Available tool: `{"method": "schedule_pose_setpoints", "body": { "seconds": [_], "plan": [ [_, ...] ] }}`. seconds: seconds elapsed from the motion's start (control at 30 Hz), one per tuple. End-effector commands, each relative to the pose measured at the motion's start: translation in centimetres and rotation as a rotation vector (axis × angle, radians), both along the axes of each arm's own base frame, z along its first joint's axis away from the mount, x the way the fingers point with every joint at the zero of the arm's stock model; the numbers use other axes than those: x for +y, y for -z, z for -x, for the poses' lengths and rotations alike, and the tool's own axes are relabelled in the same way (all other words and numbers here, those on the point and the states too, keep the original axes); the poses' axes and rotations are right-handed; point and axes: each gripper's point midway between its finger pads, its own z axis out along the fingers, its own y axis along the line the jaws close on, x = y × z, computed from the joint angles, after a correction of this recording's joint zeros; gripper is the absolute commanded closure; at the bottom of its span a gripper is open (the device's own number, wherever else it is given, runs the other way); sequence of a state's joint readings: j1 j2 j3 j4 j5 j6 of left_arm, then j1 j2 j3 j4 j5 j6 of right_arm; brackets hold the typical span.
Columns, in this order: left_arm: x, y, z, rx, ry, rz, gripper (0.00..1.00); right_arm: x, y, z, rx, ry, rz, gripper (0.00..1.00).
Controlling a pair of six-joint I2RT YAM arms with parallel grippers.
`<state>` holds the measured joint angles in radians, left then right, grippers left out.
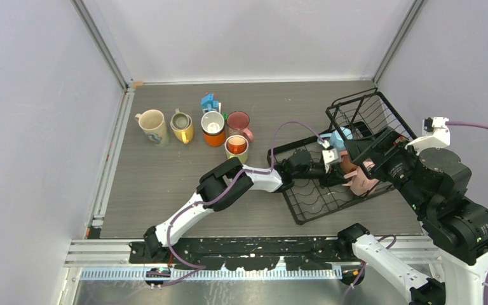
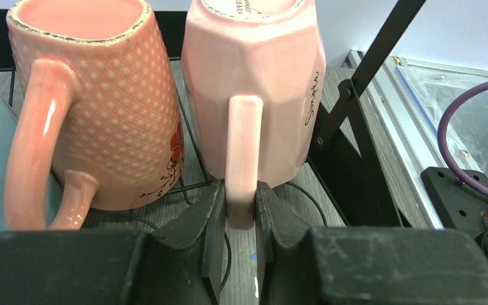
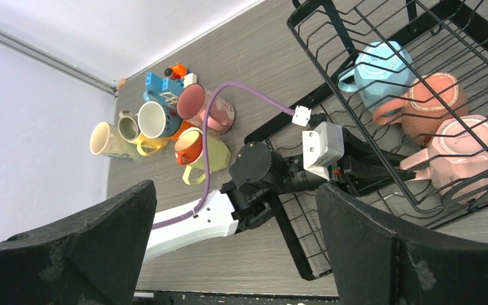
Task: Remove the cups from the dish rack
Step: Unload the cup from the dish rack.
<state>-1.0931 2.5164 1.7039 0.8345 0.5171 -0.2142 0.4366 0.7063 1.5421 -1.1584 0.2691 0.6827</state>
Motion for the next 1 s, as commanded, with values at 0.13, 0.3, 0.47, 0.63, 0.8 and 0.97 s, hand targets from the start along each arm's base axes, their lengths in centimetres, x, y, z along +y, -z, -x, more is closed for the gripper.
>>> {"method": "schedule_pose_setpoints", "body": {
  "seconds": [0.13, 0.3, 0.47, 0.63, 0.8, 0.97],
  "plan": [
    [0.6, -4.6, 0.7, -0.088, 0.005, 0.068, 0.99, -0.3, -0.6, -0.4, -0.041, 0.022, -0.002, 0.00],
    [1.2, -4.9, 0.7, -0.113, -0.003, 0.059, 1.00, -0.3, -0.4, -0.6, -0.040, 0.025, 0.002, 0.00],
    [1.8, -5.2, 0.6, -0.146, -0.015, 0.040, 1.00, -0.3, -0.3, -0.8, -0.041, 0.024, 0.005, 0.00],
    [2.6, -5.4, 0.2, -0.165, -0.040, 0.032, 1.00, -0.2, -0.3, -0.9, -0.043, 0.024, 0.009, 0.00],
    [3.6, -5.3, -0.2, -0.165, -0.054, 0.019, 1.00, -0.2, -0.2, -1.1, -0.041, 0.024, 0.012, 0.00],
    [4.7, -5.6, -0.5, -0.165, -0.069, 0.016, 1.00, -0.2, 0.0, -1.1, -0.037, 0.028, 0.015, 0.00]
  ]
}}
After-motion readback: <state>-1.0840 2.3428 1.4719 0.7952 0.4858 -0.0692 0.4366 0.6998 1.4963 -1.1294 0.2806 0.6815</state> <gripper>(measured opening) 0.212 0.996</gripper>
